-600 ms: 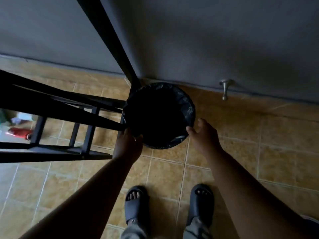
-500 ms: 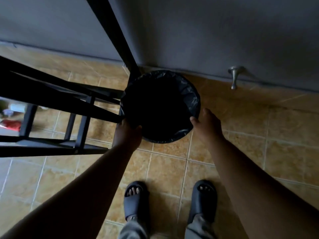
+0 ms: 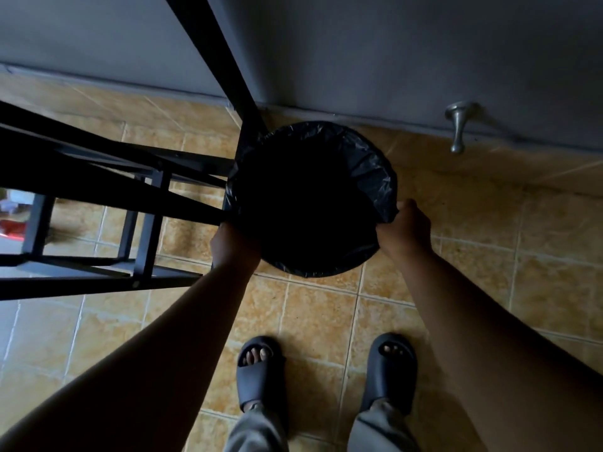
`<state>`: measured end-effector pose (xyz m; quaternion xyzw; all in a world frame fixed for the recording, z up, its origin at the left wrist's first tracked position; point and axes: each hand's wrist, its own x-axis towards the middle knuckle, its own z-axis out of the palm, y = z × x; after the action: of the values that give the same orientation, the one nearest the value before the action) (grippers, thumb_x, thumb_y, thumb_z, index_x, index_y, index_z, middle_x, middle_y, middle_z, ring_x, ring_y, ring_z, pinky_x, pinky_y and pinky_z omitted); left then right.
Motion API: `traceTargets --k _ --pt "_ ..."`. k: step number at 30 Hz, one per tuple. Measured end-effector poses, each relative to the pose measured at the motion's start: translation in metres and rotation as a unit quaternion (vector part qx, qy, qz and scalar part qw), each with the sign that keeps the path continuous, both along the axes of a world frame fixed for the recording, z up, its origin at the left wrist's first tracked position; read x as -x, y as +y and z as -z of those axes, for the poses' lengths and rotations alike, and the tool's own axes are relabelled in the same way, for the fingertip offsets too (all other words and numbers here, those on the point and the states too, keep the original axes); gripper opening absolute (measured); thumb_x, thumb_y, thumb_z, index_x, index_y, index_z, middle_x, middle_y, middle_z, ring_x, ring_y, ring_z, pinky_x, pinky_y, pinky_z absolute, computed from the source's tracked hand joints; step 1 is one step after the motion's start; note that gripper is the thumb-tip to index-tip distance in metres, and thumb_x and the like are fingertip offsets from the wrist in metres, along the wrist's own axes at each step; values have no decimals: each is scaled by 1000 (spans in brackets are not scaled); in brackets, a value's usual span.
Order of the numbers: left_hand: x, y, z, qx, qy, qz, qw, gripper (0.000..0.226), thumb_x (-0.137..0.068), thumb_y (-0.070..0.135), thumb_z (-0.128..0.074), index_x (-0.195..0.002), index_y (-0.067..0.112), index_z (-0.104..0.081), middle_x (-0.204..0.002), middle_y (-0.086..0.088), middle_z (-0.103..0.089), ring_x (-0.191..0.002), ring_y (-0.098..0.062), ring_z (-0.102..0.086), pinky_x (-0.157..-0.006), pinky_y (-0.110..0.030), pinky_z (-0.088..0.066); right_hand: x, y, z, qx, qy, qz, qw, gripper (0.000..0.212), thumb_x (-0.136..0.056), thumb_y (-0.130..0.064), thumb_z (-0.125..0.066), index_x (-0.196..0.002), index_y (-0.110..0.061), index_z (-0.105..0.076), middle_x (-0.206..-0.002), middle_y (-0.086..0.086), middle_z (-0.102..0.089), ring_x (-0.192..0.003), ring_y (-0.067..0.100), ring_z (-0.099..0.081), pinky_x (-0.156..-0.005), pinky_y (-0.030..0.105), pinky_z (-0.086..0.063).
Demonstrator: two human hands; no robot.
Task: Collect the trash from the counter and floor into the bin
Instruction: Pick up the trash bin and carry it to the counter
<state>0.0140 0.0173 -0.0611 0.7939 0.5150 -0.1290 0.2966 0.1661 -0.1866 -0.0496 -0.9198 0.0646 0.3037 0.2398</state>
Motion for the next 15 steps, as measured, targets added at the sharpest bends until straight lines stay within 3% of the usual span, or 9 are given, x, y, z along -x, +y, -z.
traceTargets --k 2,5,9,12,15 --pt "4 -2 -21 24 -19 -19 999 32 -84 24 -61 -113 8 -61 -98 -16 -71 -89 -36 -68 -64 -32 -49 3 -10 -29 -12 2 7 1000 44 -87 -15 -63 -126 -3 -46 -124 20 -58 -108 37 -59 -70 28 -42" --pt "8 -11 -68 73 -45 -54 995 37 -82 32 -61 -114 17 -53 -96 -12 -69 -84 -37 -68 -65 -45 -58 8 -26 -85 -40 2 13 999 43 -87 -18 -62 -124 -3 -47 -119 21 -59 -104 37 -59 -69 31 -42" --pt "11 -29 -155 112 -92 -90 985 30 -77 40 -61 -103 35 -48 -94 -6 -68 -84 -36 -67 -67 -50 -56 11 -47 -178 -69 10 7 998 42 -88 -24 -62 -122 -5 -47 -116 18 -60 -100 35 -59 -67 31 -40" --pt "17 -47 -238 137 -138 -114 974 41 -78 31 -70 -114 25 -51 -104 -1 -67 -93 -26 -65 -75 -46 -58 14 -62 -260 -74 6 6 997 40 -88 -20 -61 -122 -4 -47 -117 18 -60 -99 35 -58 -67 30 -38" --pt "24 -63 -323 160 -185 -112 963 43 -78 30 -69 -116 15 -54 -99 0 -65 -93 -26 -65 -65 -35 -52 17 -77 -342 -77 -12 -1 997 39 -89 -18 -59 -124 -5 -47 -117 17 -60 -93 31 -58 -62 27 -38"
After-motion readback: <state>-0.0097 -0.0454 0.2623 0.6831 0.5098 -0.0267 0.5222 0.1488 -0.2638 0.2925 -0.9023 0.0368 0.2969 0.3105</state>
